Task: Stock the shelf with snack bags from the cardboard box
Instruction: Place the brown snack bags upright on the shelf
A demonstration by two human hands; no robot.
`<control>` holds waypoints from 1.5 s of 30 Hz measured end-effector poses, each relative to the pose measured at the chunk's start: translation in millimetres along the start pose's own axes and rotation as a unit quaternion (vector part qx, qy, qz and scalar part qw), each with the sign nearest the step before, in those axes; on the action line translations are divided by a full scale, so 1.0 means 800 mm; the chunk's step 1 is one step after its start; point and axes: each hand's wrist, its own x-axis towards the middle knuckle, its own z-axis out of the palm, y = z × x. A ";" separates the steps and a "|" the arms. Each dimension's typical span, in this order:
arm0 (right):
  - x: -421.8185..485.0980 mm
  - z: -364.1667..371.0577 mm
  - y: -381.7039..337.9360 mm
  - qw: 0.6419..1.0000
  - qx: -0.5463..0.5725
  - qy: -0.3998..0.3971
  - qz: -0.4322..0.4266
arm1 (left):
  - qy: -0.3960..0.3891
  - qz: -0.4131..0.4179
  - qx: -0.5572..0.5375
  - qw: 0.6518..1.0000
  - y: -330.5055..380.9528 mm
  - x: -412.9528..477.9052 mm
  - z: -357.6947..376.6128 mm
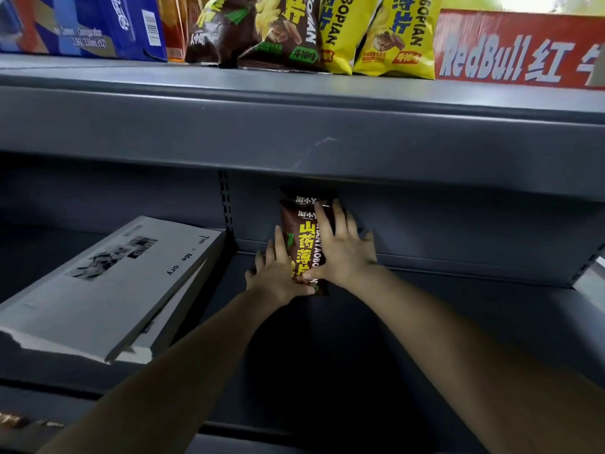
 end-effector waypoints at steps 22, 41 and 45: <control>-0.031 0.023 0.004 0.991 -0.082 0.036 -0.095 | 0.126 0.202 0.396 0.887 -0.007 0.004 -0.050; -0.198 -0.070 0.118 0.995 -0.041 0.032 -0.088 | 0.105 0.304 0.276 0.906 0.123 -0.135 0.016; -0.256 -0.077 0.168 0.997 -0.045 0.021 -0.063 | 0.094 0.316 0.275 0.903 0.170 -0.176 0.054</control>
